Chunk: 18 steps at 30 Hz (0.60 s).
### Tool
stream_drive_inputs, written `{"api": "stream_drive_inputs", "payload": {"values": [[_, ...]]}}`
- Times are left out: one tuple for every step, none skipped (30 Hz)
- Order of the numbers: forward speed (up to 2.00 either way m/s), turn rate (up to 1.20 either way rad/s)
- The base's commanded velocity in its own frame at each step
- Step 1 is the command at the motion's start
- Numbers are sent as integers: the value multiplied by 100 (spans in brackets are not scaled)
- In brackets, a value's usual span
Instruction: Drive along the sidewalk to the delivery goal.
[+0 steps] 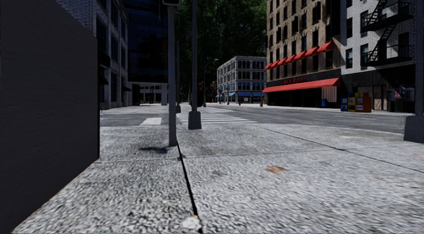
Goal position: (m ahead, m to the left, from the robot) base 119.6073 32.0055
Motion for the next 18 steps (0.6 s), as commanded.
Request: {"api": "stream_drive_inputs", "payload": {"values": [[200, 0], [200, 0], [200, 0], [200, 0], [200, 0], [200, 0], [200, 0], [200, 0], [200, 0], [200, 0], [200, 0], [200, 0], [200, 0], [200, -28], [200, -81], [200, -120], [200, -120], [200, -120]]}}
